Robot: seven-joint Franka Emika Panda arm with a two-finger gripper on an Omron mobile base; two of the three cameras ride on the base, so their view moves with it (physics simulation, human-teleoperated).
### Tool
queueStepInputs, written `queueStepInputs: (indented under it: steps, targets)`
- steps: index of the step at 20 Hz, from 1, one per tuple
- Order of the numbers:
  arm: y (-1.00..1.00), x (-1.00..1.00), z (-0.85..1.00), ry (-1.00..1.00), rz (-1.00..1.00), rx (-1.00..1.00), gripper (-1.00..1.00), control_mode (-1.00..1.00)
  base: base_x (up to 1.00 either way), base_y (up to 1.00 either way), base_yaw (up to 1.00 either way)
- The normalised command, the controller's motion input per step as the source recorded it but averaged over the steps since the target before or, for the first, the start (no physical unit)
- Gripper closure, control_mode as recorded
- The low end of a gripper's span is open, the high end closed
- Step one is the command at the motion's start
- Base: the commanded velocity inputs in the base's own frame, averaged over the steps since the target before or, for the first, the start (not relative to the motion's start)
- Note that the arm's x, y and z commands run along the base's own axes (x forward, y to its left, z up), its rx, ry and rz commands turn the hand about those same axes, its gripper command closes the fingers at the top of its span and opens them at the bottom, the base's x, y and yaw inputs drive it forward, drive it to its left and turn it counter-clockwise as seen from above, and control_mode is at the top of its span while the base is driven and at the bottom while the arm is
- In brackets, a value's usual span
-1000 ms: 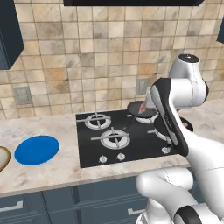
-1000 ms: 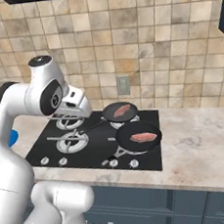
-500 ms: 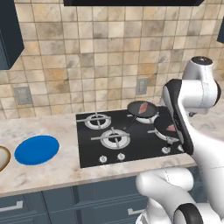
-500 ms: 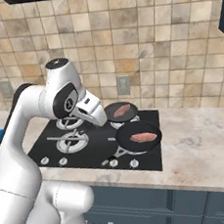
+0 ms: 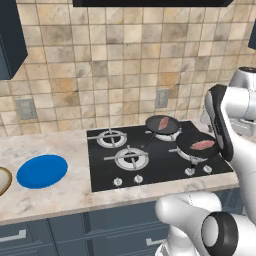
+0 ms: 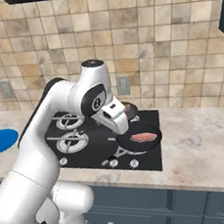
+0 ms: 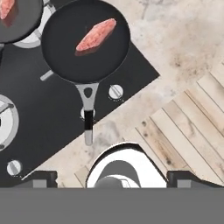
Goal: Place one of the steaks on the plate and the other in the bowl. Then place the bowl in the fridge.
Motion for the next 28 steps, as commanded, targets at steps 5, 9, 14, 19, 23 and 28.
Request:
queueStepInputs:
  steps: [5,9,14,19,23,28]
  targets:
    - [-0.05,0.06,-0.38,0.0,-0.01,0.05,-1.0,-1.0,0.0,0.0,0.0]
    - [-0.06,0.13,-0.25,0.13,0.0,0.0,-1.0,-1.0,0.0,0.0,0.0]
    - [-0.3,0.27,-0.29,0.23,-0.03,0.0,-1.0,-1.0,0.0,0.0,0.0]
    - [-0.19,0.49,-0.31,0.09,-0.08,0.0,-1.0,-1.0,0.0,0.0,0.0]
    - [-0.13,0.48,-0.24,0.07,-0.06,0.0,-1.0,-1.0,0.0,0.0,0.0]
    - [-0.1,0.41,-0.37,0.09,-0.03,0.0,-1.0,-1.0,0.0,0.0,0.0]
